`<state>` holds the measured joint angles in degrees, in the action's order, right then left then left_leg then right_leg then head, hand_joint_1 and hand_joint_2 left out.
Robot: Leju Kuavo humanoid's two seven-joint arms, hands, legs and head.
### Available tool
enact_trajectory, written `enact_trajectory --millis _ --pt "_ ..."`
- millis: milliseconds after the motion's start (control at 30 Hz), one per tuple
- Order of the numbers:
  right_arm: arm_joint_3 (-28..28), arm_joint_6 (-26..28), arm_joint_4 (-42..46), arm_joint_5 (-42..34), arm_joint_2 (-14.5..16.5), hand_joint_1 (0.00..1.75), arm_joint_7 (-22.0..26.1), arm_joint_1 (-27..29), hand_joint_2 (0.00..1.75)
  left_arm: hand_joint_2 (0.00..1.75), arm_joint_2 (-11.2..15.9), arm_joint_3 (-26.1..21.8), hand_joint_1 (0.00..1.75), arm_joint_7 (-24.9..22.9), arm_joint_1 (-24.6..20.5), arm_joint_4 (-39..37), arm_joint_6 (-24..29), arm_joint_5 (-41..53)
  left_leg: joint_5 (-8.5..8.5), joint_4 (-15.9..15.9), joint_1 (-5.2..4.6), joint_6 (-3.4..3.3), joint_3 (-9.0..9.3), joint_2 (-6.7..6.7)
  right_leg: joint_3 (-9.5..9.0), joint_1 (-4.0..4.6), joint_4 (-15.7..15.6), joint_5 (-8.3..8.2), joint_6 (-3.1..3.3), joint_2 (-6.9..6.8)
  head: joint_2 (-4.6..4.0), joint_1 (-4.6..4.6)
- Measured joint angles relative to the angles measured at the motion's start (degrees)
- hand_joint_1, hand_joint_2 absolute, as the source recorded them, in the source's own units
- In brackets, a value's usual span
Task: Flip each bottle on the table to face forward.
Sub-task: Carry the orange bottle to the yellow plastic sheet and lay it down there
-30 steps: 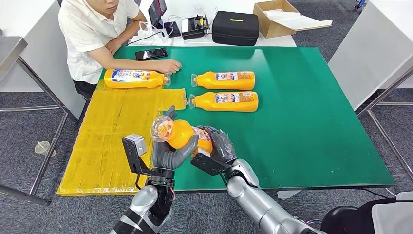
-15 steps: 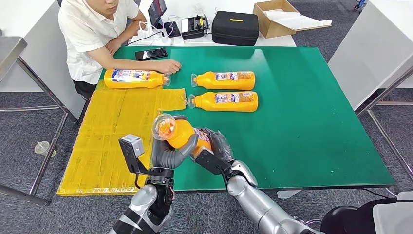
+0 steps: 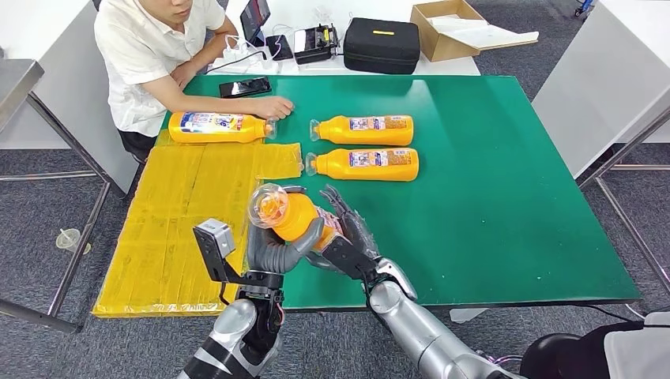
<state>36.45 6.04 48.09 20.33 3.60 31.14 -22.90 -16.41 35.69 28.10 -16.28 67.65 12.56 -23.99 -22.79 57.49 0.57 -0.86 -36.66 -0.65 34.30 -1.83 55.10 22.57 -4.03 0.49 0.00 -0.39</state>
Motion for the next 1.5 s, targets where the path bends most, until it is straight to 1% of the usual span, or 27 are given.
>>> enact_trajectory --millis 33,167,233,333,400,467,533,600,733,767,800,867,933,1000,1033,1100,1167,1233,1267,1367,1500 --pt "-0.07 0.16 0.00 0.18 0.01 0.00 0.03 0.00 1.75 1.75 0.00 0.02 1.75 0.08 0.00 0.01 0.02 0.14 0.00 0.00 0.00 0.00 0.00 0.00 0.00 0.00 0.00 0.00 0.00 0.00 0.00 -0.01" --pt "-0.37 2.10 0.00 0.93 0.01 0.00 0.38 0.13 0.00 1.75 0.00 0.06 1.75 0.66 0.03 0.28 0.21 0.95 0.00 0.00 0.00 0.00 0.00 0.00 0.00 0.00 0.00 0.00 0.00 0.00 0.00 0.00" --pt "-1.03 6.88 0.00 2.28 -0.02 0.00 0.86 0.81 0.00 1.75 0.11 0.02 1.75 1.56 0.19 1.17 1.27 2.08 0.00 0.00 0.00 0.00 0.00 -0.01 0.00 0.00 0.00 0.00 0.00 0.00 0.00 0.01" --pt "-2.91 17.08 0.00 5.35 -0.19 0.00 1.89 2.59 0.00 1.75 0.70 -0.19 1.75 2.87 0.82 3.62 3.38 4.36 -0.01 0.00 0.00 0.00 -0.02 -0.03 0.00 0.00 0.00 0.00 0.00 -0.01 0.00 0.00" --pt "-4.24 21.42 0.00 7.09 -0.57 0.00 2.45 3.41 0.00 1.75 1.29 -0.39 1.75 3.22 1.27 5.03 4.81 6.05 -0.02 0.00 0.00 0.00 -0.03 -0.02 0.01 0.00 0.00 0.00 0.00 0.00 0.00 0.00" --pt "-5.59 25.40 0.04 9.66 -0.98 0.00 2.99 4.27 0.00 1.75 1.97 -0.56 1.75 4.03 1.67 6.23 8.14 10.18 -0.02 0.00 0.00 0.00 -0.03 -0.02 0.02 0.00 0.00 0.01 0.01 0.00 0.00 0.01" --pt "-6.94 27.81 0.35 12.05 -1.29 0.00 3.48 5.35 0.00 1.75 2.61 -0.77 1.75 5.20 1.84 6.87 12.78 15.85 -0.02 0.00 0.00 0.00 -0.03 -0.03 0.02 0.00 0.00 0.01 0.01 -0.01 0.00 0.01" --pt "-8.25 28.42 1.08 13.54 -1.53 0.00 4.10 6.58 0.00 1.75 3.17 -1.10 1.75 6.08 1.94 7.04 16.61 20.42 -0.02 0.00 0.00 0.00 -0.03 -0.04 0.02 0.00 0.00 0.01 0.01 -0.01 0.00 0.00" --pt "-11.31 29.10 3.95 17.40 -1.86 0.00 6.39 9.83 0.00 1.75 4.01 -2.42 1.75 6.33 2.32 7.49 20.50 24.74 -0.02 0.00 0.00 0.00 -0.03 -0.04 0.01 0.00 0.00 0.01 0.01 -0.01 0.00 0.01" --pt "-12.20 29.14 4.93 18.08 -1.86 0.00 7.10 10.78 0.00 1.75 4.12 -2.96 1.75 6.31 2.42 7.54 21.88 26.99 -0.02 -0.01 0.00 0.01 -0.04 -0.04 0.01 0.00 0.00 0.01 0.01 -0.01 0.00 0.01" --pt "-12.99 29.16 5.97 18.37 -1.84 0.00 7.73 11.67 0.00 1.75 4.16 -3.84 1.75 6.35 2.53 7.51 23.59 31.29 -0.02 -0.01 0.00 0.01 -0.04 -0.04 0.02 0.00 0.00 0.01 0.01 -0.01 0.00 0.01" --pt "-14.15 29.17 7.78 18.13 -1.78 0.00 8.44 13.03 0.00 1.75 3.99 -6.40 1.75 6.55 2.76 7.32 26.27 42.73 -0.02 -0.01 0.00 0.01 -0.05 -0.03 0.03 0.00 0.00 0.01 0.01 0.00 0.00 0.00" --pt "-14.74 29.17 9.03 17.72 -1.76 0.00 8.61 13.67 0.00 1.75 3.58 -9.16 1.75 6.37 2.93 7.01 27.04 51.93 -0.02 -0.01 0.00 0.01 -0.04 -0.02 0.03 0.00 0.00 0.01 0.01 0.00 0.00 0.01" --pt "-15.09 29.15 10.01 16.85 -1.69 0.00 8.68 14.05 0.00 1.75 2.95 -11.81 1.75 4.27 3.08 6.43 27.27 61.09 -0.02 -0.01 0.00 0.00 -0.04 -0.01 0.04 0.00 -0.01 0.01 0.01 0.00 0.00 0.01" --pt "-15.20 29.08 10.46 16.21 -1.65 0.00 8.70 14.18 0.00 1.75 2.64 -13.24 1.75 2.25 3.05 5.81 27.35 67.52 -0.01 -0.01 0.00 0.00 -0.03 -0.02 0.04 0.00 -0.01 0.01 0.01 0.00 0.00 0.01" --pt "-15.29 28.75 11.37 14.68 -1.60 0.00 8.72 14.28 0.00 1.75 2.31 -15.72 1.75 -2.78 2.45 3.33 27.39 80.75 0.00 -0.01 0.00 0.01 -0.01 -0.02 0.03 0.00 -0.01 0.01 0.01 0.00 0.00 0.01" --pt "-15.29 27.97 12.36 12.91 -1.57 0.00 8.73 14.29 0.00 1.75 2.30 -16.91 1.75 -8.22 0.95 -1.16 27.39 88.96 0.02 -0.01 0.00 0.02 0.01 -0.01 0.02 0.00 -0.01 -0.01 0.01 0.00 0.00 0.01" --pt "-15.29 26.99 13.31 11.41 -1.49 0.00 8.73 14.28 0.00 1.75 2.37 -17.14 1.75 -12.93 -1.23 -6.60 27.37 92.38 0.03 -0.01 0.00 0.03 0.01 -0.01 0.02 0.00 -0.01 -0.02 0.00 0.00 0.00 0.01" --pt "-15.29 26.62 13.68 11.00 -1.43 0.00 8.74 14.28 0.00 1.75 2.43 -17.14 1.75 -14.44 -2.28 -9.05 27.37 93.14 0.04 0.00 0.00 0.03 0.01 -0.01 0.01 0.00 0.00 -0.02 0.00 0.00 0.00 0.01" --pt "-15.29 26.06 14.40 10.61 -1.31 0.00 8.75 14.28 0.00 1.75 2.56 -17.12 1.75 -15.73 -4.41 -14.18 27.42 93.66 0.04 0.00 0.01 0.04 0.01 -0.01 0.01 0.00 0.01 -0.02 0.00 0.00 0.00 0.00" --pt "-15.29 25.80 14.95 10.50 -1.30 0.00 8.75 14.28 0.00 1.75 2.62 -17.11 1.75 -16.09 -6.00 -18.07 27.42 93.76 0.03 0.00 0.00 0.04 -0.01 -0.01 0.02 0.00 0.01 -0.01 0.01 0.00 0.00 0.01"
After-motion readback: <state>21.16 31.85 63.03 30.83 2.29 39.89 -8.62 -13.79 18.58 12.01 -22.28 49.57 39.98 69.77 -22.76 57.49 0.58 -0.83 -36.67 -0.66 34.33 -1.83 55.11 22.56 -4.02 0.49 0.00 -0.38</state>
